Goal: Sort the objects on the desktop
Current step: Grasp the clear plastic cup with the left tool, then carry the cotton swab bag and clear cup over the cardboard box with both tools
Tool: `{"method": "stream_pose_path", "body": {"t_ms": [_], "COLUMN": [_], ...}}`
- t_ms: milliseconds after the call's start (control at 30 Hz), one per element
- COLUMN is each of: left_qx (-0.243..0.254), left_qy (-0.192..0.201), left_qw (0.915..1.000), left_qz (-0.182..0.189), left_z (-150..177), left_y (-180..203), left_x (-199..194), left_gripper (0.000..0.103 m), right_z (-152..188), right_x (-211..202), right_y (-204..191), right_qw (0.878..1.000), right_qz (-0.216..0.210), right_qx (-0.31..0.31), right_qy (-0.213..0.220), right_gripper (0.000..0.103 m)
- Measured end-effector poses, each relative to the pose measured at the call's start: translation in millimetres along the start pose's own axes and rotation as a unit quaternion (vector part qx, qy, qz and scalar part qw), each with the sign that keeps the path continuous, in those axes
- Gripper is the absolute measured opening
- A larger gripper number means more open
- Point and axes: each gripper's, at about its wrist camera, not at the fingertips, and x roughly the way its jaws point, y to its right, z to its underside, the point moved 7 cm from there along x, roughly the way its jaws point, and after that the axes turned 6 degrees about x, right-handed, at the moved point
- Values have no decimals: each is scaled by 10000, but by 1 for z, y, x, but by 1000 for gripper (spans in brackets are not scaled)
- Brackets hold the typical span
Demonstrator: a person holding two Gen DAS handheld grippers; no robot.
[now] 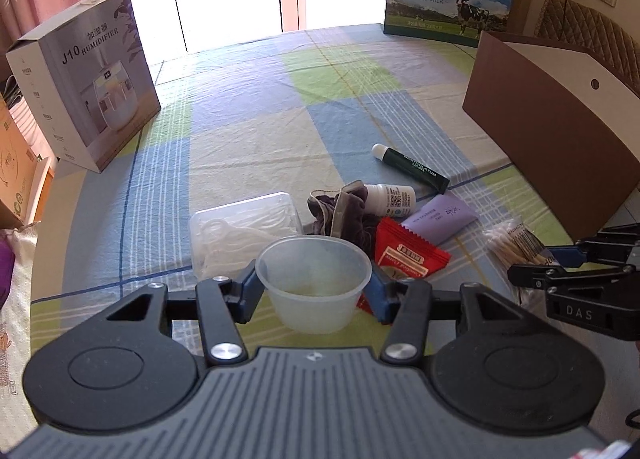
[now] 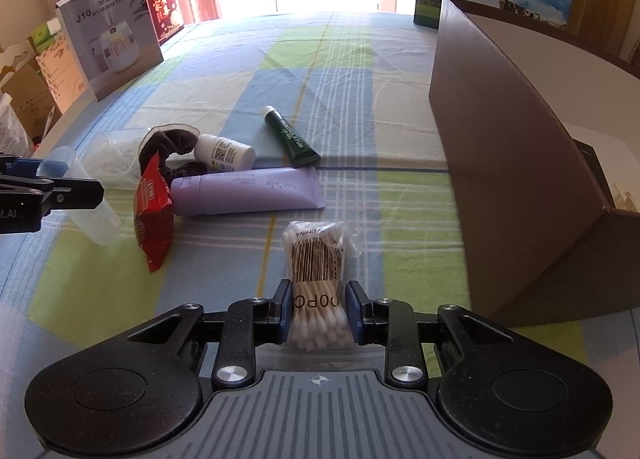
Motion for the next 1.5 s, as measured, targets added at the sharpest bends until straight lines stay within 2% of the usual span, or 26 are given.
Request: {"method": "stream_pose_path", "body": {"t_ms": [467,700,900,1100,1300,1500], "left_qx": [-35,17,102,350,559,729], "left_qy": [-102,-32,58,277,584,887], "left_qw": [9999,10000,9995,9975,9928,9866], "left_qz": [5,78,280,551,889,1162], "left_z": [16,19,14,0,-29,-67], "left_y": [18,39,66,105,143,179], "left_x": [-39,-57,-71,-87,-104,-112], "left_gripper": [49,49,49,49,49,49], "right_z": [12,17,20,19,5,-23], "right_x": [-33,-58,-88,-124,-162,-194], "right_y": [0,6,19,44,78,123], "right_qw": [9994,9986,9966,9936,9894,9861], "right_qz": [-321,-503,-774,-985,-1107,-994], "right_qx": [55,113,227,485,751,879], "right_qy": [66,118,151,252,563,996], "right_gripper": [25,25,25,25,25,25]}}
